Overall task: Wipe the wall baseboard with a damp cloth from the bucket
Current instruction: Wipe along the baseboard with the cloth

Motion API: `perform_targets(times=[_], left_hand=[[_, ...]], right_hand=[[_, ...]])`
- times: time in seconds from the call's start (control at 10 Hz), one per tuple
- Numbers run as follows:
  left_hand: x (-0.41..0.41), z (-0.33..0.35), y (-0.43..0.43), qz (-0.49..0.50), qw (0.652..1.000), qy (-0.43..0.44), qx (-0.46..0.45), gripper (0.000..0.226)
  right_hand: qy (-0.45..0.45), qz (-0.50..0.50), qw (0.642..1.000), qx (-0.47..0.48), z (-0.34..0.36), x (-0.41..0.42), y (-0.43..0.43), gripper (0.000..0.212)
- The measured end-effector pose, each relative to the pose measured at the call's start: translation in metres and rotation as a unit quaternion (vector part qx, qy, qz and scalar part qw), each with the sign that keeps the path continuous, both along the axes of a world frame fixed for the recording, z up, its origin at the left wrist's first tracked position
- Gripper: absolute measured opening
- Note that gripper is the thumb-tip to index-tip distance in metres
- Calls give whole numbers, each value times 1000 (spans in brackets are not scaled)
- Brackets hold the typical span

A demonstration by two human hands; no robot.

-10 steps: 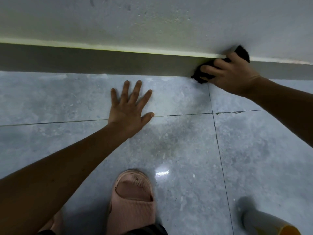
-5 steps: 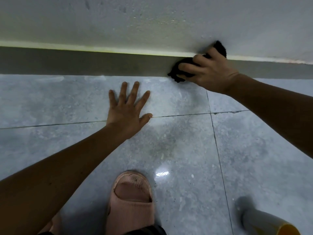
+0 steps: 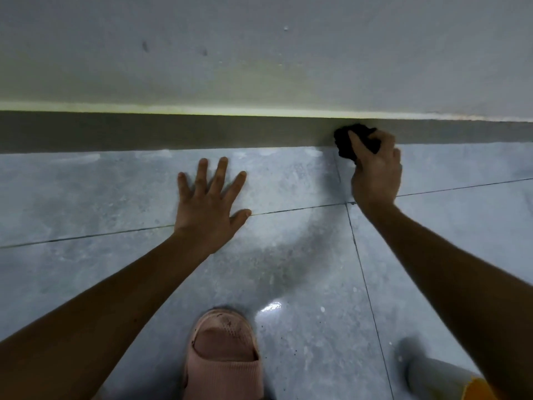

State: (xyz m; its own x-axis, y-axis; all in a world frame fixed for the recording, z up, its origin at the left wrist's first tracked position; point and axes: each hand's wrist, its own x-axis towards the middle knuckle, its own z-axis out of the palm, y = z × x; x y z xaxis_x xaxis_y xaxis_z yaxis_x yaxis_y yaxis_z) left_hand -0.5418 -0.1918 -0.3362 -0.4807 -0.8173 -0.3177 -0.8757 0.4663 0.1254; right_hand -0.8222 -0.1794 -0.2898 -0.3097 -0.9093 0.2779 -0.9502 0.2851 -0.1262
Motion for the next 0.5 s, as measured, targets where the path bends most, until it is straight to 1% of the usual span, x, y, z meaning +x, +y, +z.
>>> perform_targets(times=[0.1, 0.2, 0.3, 0.4, 0.5], left_hand=[[0, 1, 0, -2, 1000, -7, -3, 73], [2, 2, -1, -13, 1000, -6, -2, 72], [4, 2, -1, -14, 1000, -2, 1, 72], [4, 3, -1, -13, 1000, 4, 4, 72], [3, 4, -1, -17, 1000, -2, 8, 72]], right_hand=[[-556, -247, 774, -176, -7, 49, -14, 22], [-659, -275, 683, -153, -6, 83, -35, 45], [-763, -299, 553, -148, 6, 104, -60, 43], [-768, -292, 543, -173, 14, 108, -68, 45], [-737, -294, 571, -209, 14, 89, -71, 46]])
